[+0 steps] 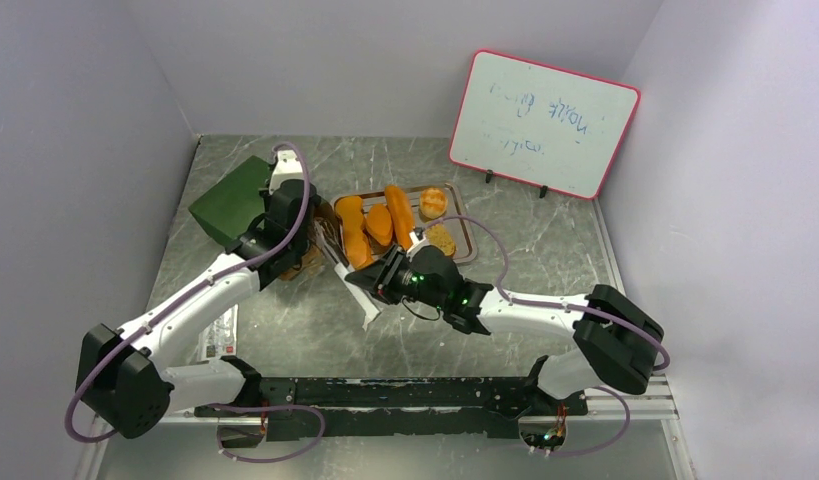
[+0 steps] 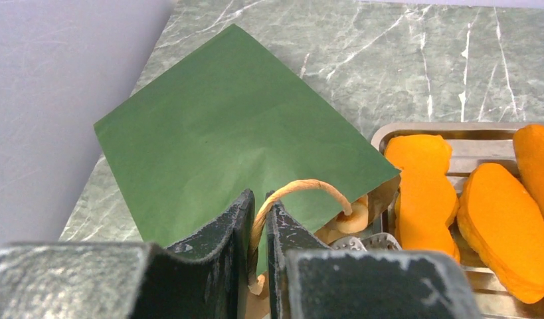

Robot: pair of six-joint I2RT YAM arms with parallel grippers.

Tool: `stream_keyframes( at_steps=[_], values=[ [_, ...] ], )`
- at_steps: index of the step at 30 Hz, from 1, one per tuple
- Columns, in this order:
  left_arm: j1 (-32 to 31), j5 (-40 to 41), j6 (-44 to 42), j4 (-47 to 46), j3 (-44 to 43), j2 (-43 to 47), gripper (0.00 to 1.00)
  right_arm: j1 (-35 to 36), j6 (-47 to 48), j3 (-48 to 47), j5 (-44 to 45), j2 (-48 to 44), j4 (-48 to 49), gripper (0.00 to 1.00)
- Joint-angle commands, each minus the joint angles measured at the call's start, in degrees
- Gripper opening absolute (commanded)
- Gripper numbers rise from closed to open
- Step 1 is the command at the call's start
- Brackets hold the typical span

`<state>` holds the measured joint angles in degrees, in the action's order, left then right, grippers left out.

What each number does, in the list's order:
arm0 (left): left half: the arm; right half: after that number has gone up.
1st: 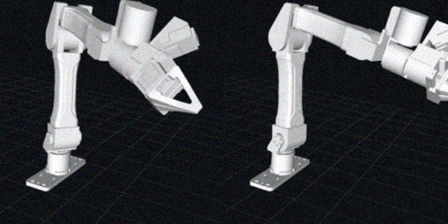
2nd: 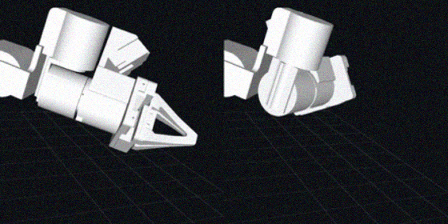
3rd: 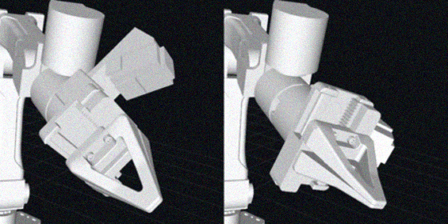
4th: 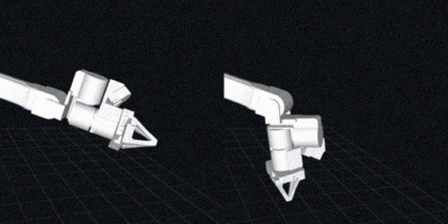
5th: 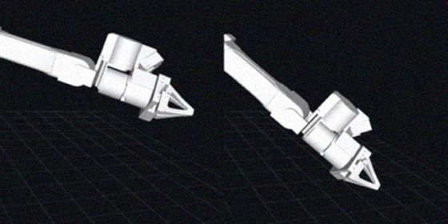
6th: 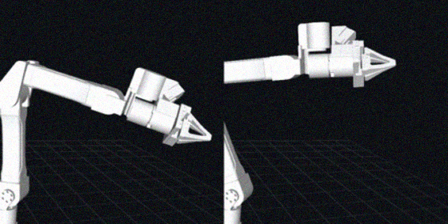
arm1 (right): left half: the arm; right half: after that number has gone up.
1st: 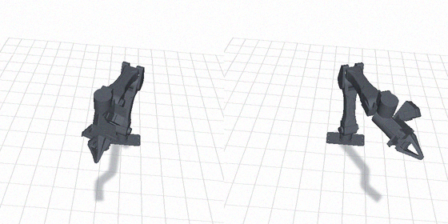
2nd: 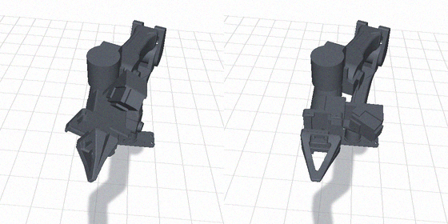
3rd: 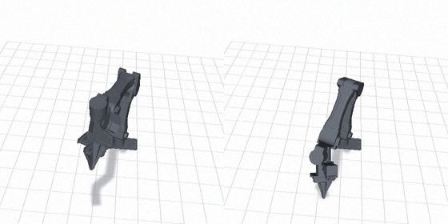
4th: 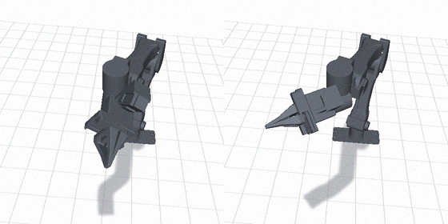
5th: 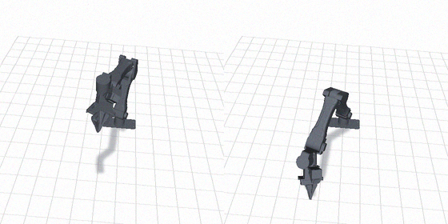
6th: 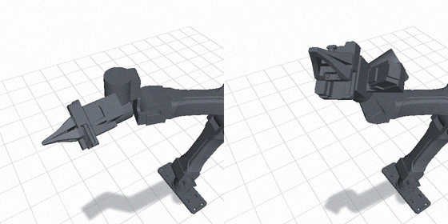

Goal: Take the fake bread out of the paper bag
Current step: Take out the fake bread from the paper bag.

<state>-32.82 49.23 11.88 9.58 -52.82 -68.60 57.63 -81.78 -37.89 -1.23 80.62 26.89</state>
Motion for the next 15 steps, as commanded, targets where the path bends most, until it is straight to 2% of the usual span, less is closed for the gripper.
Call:
stream_keyframes(
  at_steps=[1, 15],
  values=[
    [0.39, -1.07, 1.13, -0.22, 0.48, 1.85, 0.07, 0.19, 0.22, 1.09, 0.71, -1.64, 0.79, 0.29],
    [0.30, -1.93, 1.67, -0.29, 1.26, 2.37, 0.07, 0.06, -0.30, 1.59, 0.57, -1.12, 0.17, 0.32]
  ],
)
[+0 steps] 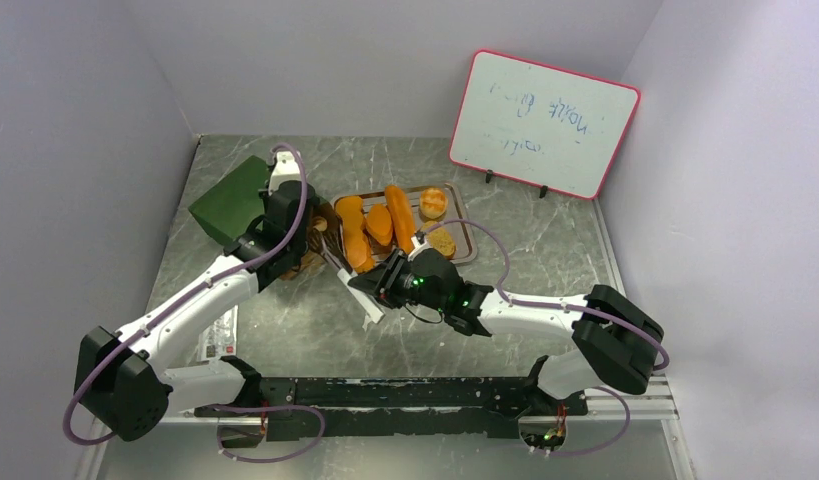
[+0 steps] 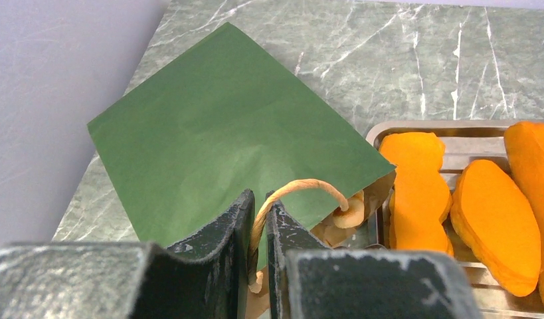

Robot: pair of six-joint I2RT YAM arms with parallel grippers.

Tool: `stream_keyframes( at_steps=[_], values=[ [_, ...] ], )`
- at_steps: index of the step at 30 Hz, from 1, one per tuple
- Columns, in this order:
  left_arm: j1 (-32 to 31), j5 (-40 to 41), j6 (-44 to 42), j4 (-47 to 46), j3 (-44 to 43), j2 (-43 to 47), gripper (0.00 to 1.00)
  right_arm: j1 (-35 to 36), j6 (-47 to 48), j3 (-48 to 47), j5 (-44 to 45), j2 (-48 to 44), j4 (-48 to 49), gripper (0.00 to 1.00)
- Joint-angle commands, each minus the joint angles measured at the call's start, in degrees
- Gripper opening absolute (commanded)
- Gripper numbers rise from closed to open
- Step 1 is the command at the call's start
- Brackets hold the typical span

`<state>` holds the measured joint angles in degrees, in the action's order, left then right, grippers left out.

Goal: Take the fake bread out of the paper bag
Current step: Take out the fake bread from the paper bag.

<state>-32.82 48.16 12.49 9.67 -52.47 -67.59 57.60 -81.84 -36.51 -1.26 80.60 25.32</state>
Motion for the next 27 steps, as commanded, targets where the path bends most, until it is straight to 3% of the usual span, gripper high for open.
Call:
stream_keyframes(
  at_steps=[1, 27],
  values=[
    [0.30, -1.02, 1.16, -0.36, 1.02, 1.45, 0.07, 0.01, -0.31, 0.09, 0.44, -0.80, 1.75, 0.33],
    [-1.93, -1.68, 3.74, 1.46, 3.73, 3.76, 0.07, -2.75, -0.70, -3.97, -1.20, 5.07, 2.21, 0.35]
  ],
)
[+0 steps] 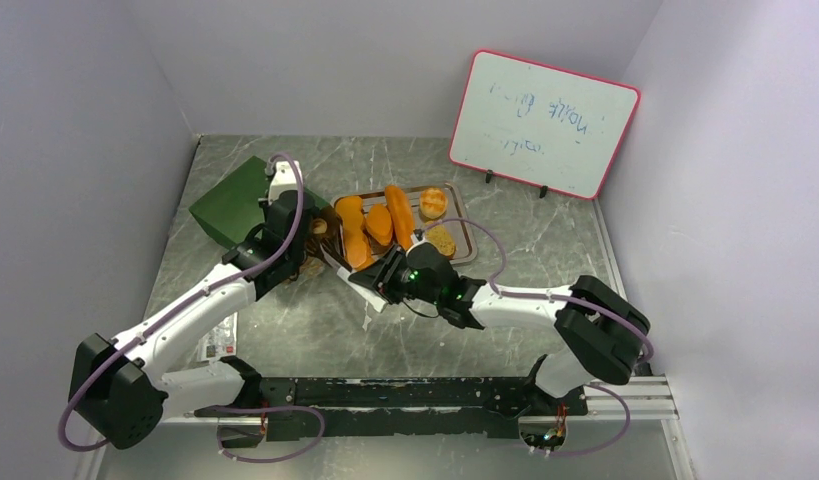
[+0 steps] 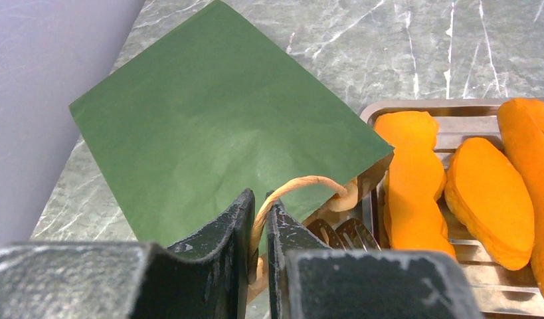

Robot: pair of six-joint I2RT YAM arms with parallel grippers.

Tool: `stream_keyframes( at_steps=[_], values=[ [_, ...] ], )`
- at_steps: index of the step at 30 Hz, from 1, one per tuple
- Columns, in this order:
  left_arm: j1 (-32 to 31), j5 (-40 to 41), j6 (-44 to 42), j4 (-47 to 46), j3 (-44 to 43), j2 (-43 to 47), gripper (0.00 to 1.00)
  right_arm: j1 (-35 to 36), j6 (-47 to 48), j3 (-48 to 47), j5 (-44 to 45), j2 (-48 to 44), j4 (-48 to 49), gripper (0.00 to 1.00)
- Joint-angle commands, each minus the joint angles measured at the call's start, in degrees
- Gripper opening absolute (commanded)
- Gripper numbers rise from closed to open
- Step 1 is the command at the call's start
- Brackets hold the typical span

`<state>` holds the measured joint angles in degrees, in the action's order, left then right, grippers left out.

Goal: Take the fake bread out of the paper bag
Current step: Take out the fake bread from the paper bag.

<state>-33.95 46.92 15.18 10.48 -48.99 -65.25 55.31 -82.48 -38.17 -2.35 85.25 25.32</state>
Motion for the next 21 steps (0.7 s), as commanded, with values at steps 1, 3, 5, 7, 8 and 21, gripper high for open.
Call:
stream_keyframes(
  at_steps=[1, 3, 5, 7, 8, 21],
  values=[
    [-0.99, -0.35, 1.12, 0.74, 0.32, 1.56, 0.07, -0.46, 0.07, -2.53, -0.05, 0.49, 2.08, 0.35],
    [-1.19, -0.27, 1.27, 0.96, 0.42, 1.86, 0.07, -0.46, 0.40, -3.11, 0.28, 0.69, 1.39, 0.35],
    [-1.41, -0.23, 1.53, 1.25, 0.31, 1.92, 0.07, -0.54, 0.76, -3.62, 0.71, 0.63, 0.36, 0.35],
    [-1.72, -0.18, 1.60, 1.45, 0.20, 2.02, 0.07, -0.57, 1.12, -4.04, 1.13, 0.61, -0.39, 0.35],
    [-2.03, -0.16, 1.69, 1.56, 0.17, 2.05, 0.07, -0.63, 1.30, -4.35, 1.40, 0.50, -0.85, 0.35],
    [-5.59, 1.60, 3.42, 2.76, 0.04, 1.62, 0.07, -1.28, 1.78, -5.80, 3.31, 1.22, -3.91, 0.36]
  ],
)
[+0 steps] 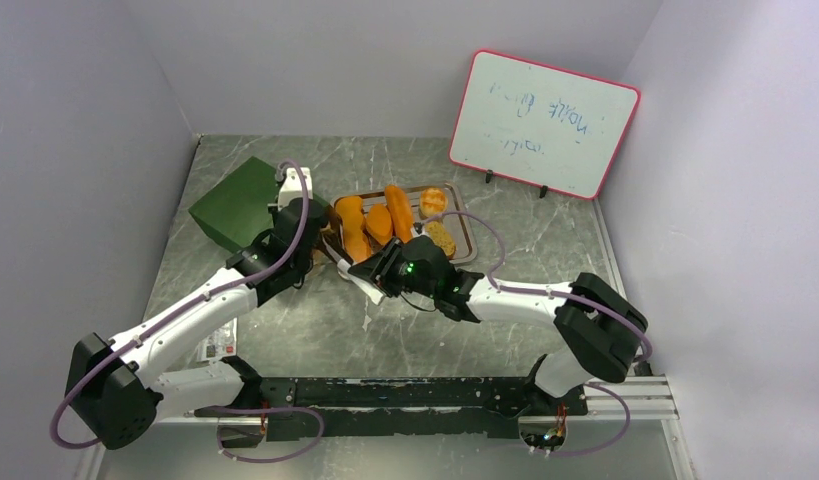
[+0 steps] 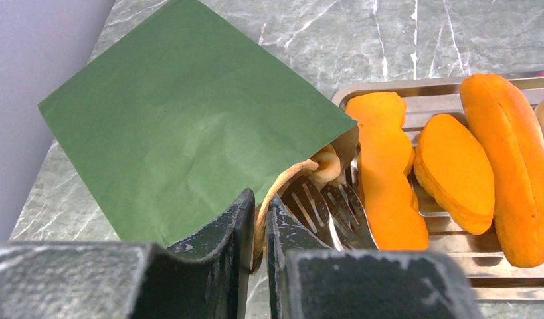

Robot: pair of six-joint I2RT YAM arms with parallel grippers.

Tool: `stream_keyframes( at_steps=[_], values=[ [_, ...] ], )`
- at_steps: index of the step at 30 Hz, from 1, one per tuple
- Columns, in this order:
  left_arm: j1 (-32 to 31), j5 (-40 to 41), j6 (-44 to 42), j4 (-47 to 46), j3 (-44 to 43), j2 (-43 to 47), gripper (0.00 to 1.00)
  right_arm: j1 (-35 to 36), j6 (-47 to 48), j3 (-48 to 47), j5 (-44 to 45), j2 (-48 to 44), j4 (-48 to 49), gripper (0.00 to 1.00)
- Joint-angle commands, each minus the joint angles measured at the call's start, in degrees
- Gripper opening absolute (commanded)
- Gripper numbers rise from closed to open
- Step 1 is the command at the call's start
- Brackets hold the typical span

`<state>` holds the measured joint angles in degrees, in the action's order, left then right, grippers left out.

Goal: Take the fake bread out of the paper bag
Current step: Take out the fake bread from the paper bag.

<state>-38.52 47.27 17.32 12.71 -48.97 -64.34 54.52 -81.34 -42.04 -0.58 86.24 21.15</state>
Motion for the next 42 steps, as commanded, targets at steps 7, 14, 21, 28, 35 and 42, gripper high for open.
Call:
stream_keyframes(
  at_steps=[7, 14, 21, 28, 35, 42],
  values=[
    [-1.53, 1.33, 1.57, 0.70, 0.38, 0.94, 0.07, -0.84, 0.93, -2.18, 2.02, 0.56, -0.45, 0.36],
    [-2.20, 1.28, 2.18, 1.01, 0.87, 1.21, 0.07, -1.55, 0.84, -3.08, 1.76, 2.18, 0.04, 0.36],
    [-2.87, 1.30, 2.78, 1.58, 1.24, 1.03, 0.07, -2.68, 0.21, -3.39, 1.33, 3.03, 0.85, 0.36],
    [-3.14, 1.33, 3.14, 2.09, 1.73, 2.01, 0.07, -4.39, -1.47, -2.31, -0.07, 4.43, 4.53, 0.36],
    [-3.74, 1.34, 3.16, 2.63, 1.66, 1.92, 0.07, -4.56, -2.74, -3.31, -2.35, 8.44, 8.06, 0.35],
    [-4.17, 1.29, 3.16, 2.77, 1.82, 2.02, 0.07, -4.60, -4.38, -4.21, -3.64, 11.30, 12.36, 0.34]
  ],
)
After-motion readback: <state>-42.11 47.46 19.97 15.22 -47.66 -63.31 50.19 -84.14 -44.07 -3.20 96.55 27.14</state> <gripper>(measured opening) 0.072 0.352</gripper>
